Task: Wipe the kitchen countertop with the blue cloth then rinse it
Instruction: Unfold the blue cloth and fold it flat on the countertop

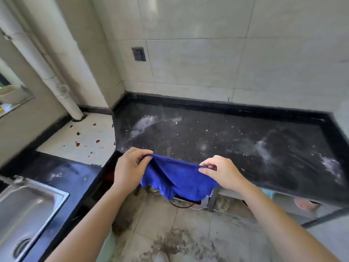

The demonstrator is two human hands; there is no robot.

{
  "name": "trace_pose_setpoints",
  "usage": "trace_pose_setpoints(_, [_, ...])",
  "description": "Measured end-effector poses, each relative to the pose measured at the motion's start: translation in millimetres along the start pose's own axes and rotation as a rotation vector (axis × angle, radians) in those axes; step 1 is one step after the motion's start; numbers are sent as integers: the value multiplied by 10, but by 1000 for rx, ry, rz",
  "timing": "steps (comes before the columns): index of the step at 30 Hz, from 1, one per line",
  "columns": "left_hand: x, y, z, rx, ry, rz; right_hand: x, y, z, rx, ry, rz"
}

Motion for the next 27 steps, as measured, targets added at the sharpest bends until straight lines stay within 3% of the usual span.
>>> trace_pose_setpoints(6, [376,1242,357,213,-168,3,-244,537,-254,-133,-12,221])
trace_pose_setpoints(10, [628,2047,463,384,-120,42,-217,928,-511,-259,14,294])
trace_pose_setpoints(15, [836,2770,708,474,-76,71,-234,1405,-725,-306,-25,313])
trace_pose_setpoints(22, [787,3577,1103,450,-6,109,-580,2021,-1205,-378,-170,350])
trace_pose_setpoints(27, [655,3912,1101,234,143,263,-763,2408,-1437,-410,-186,266])
Point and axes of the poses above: each hand's wrist, its own y-axis towards the middle knuckle, its own z-axis out of the palm, x = y × z, the point moved 7 cm from there along y, towards the middle knuckle, and after that the axes turned 11 degrees about x, right-handed, at the moved point
